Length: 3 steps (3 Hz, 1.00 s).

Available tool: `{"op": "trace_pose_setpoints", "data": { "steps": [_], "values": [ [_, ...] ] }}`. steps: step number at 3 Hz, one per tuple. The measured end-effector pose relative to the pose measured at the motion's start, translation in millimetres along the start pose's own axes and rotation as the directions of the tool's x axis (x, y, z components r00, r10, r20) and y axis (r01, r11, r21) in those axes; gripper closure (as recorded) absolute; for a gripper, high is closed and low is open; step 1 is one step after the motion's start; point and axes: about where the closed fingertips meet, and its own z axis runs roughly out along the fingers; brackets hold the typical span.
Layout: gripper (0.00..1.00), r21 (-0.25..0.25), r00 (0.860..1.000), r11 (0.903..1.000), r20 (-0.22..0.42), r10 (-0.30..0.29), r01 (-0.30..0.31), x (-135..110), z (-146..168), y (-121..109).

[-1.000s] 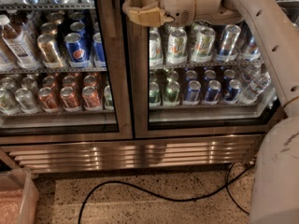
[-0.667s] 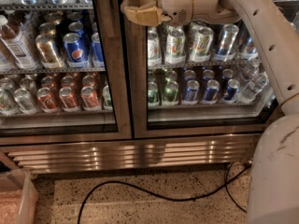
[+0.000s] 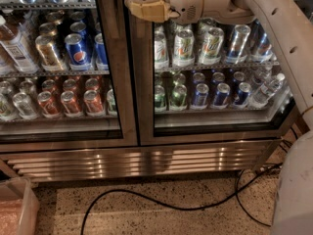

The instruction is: Open right fridge door

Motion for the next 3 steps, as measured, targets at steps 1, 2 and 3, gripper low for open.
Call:
{"op": "trace_pose_setpoints", "data": {
  "steps": [1, 2, 3],
  "values": [
    [1.0, 0.0, 1.0, 1.0, 0.0, 0.0, 0.0, 2.1, 1.1, -2.4],
    [1.0, 0.0, 1.0, 1.0, 0.0, 0.0, 0.0, 2.9, 1.6, -2.3],
    [1.0, 0.002, 1.0, 1.0, 0.0, 0.001, -0.001, 2.7, 2.5, -2.4]
  ]
}}
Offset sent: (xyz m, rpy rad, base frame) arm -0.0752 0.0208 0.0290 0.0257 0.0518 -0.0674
